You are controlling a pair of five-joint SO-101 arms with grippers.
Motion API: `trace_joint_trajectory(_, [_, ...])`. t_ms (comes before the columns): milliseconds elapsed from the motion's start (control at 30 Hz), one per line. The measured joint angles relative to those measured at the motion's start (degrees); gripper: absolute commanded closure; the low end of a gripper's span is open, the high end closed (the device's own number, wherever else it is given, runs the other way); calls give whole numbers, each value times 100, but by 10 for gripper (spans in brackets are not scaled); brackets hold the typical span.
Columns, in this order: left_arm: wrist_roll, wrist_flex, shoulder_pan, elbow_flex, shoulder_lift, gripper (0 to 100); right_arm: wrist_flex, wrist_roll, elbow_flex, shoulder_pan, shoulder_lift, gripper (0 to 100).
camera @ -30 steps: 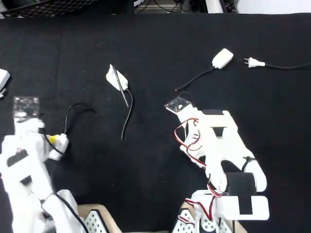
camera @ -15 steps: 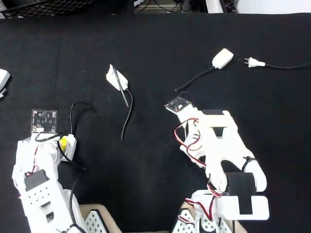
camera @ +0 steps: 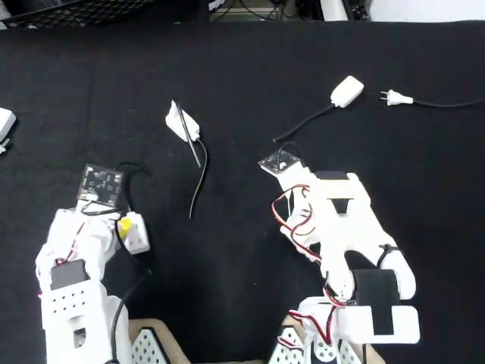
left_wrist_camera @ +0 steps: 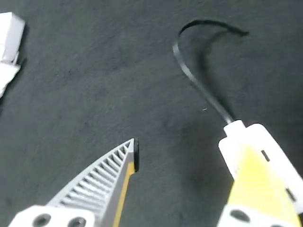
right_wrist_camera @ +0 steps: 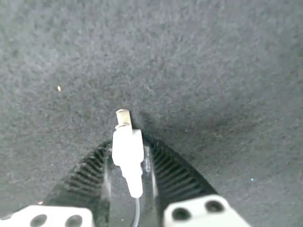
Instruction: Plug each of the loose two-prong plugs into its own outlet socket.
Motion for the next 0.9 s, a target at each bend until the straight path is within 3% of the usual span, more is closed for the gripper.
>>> trace_joint_trajectory(200, [0, 9, 932, 9, 0, 661, 0, 0, 0, 0, 0, 983])
trace_joint_trajectory(467, [97, 9, 1662, 35, -62, 661, 0, 0, 0, 0, 0, 983])
trace_joint_trajectory(600, [448, -44, 1459, -9, -44, 661, 0, 0, 0, 0, 0, 983])
trace_joint_trajectory(800, [738, -26, 501, -589, 0, 661, 0, 0, 0, 0, 0, 983])
trace_joint_trajectory(900, [765, 466, 114, -1134, 0, 661, 0, 0, 0, 0, 0, 983])
